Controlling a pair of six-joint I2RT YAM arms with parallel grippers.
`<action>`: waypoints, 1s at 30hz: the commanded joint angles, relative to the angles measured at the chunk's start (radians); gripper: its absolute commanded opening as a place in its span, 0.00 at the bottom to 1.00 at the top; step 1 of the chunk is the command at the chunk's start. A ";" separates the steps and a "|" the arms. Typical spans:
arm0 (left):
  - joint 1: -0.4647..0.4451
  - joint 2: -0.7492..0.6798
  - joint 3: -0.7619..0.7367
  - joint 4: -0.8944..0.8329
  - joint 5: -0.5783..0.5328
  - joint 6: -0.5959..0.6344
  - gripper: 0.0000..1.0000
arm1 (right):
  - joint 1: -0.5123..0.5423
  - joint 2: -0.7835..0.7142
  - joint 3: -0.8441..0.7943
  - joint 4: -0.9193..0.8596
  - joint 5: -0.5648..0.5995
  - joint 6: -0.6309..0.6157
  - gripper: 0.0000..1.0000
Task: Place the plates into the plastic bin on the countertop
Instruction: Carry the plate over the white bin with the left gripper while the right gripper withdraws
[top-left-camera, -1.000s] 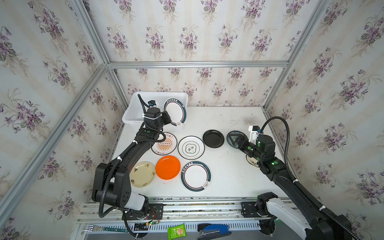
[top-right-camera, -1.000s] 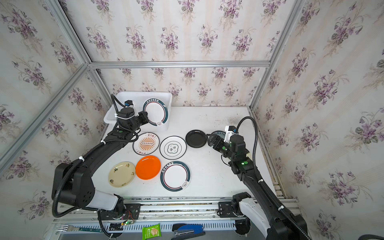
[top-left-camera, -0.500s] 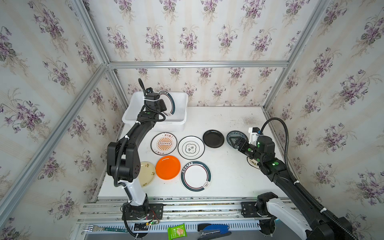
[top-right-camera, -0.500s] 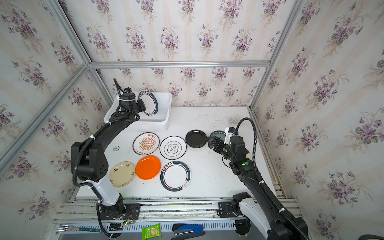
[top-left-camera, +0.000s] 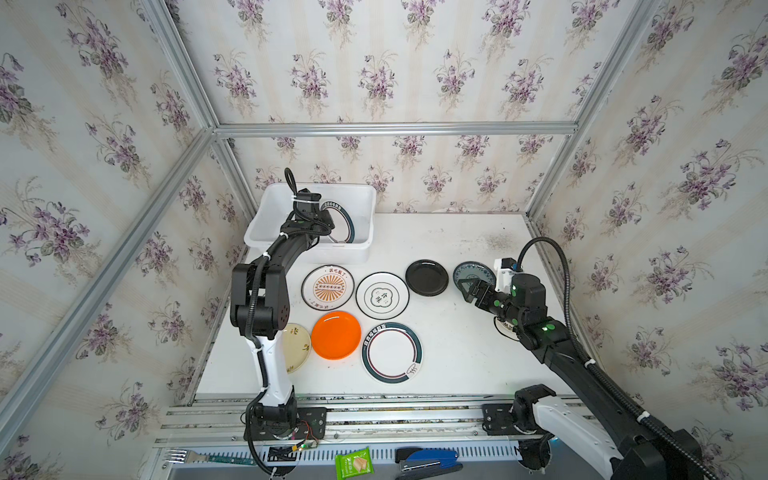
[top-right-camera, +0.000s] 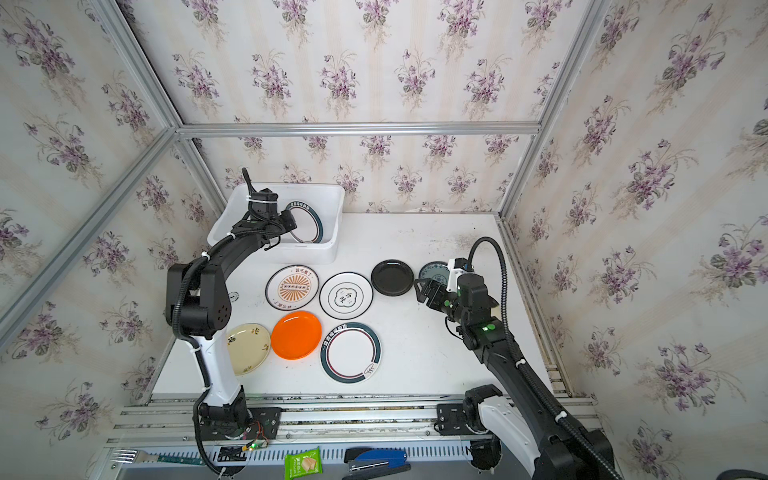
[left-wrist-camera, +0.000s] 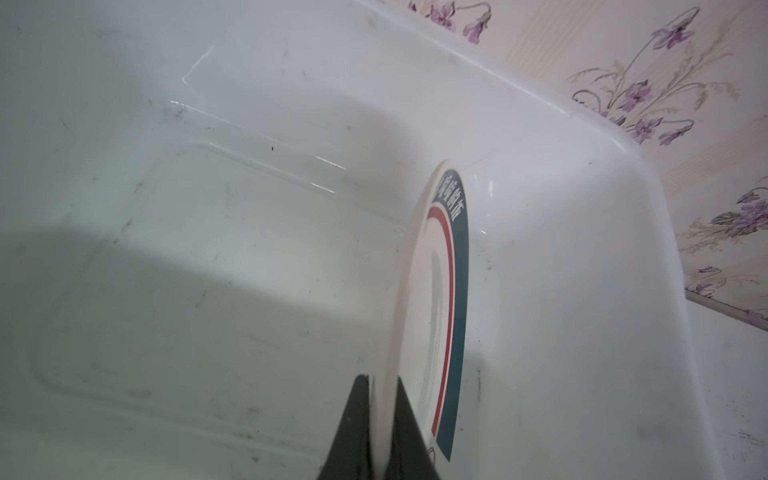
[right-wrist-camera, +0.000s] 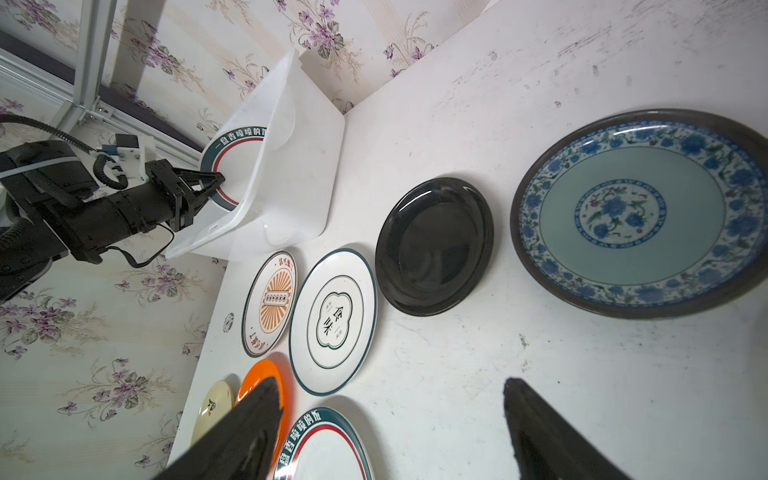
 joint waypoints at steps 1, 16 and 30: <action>0.007 0.020 0.016 0.017 0.043 -0.035 0.00 | 0.001 -0.005 0.003 0.005 0.026 -0.019 0.86; 0.023 0.133 0.097 -0.043 0.092 -0.028 0.07 | -0.003 -0.017 0.035 -0.058 0.092 -0.030 0.86; 0.024 0.116 0.111 -0.044 0.115 -0.001 0.37 | -0.014 0.021 0.043 -0.073 0.110 0.009 0.84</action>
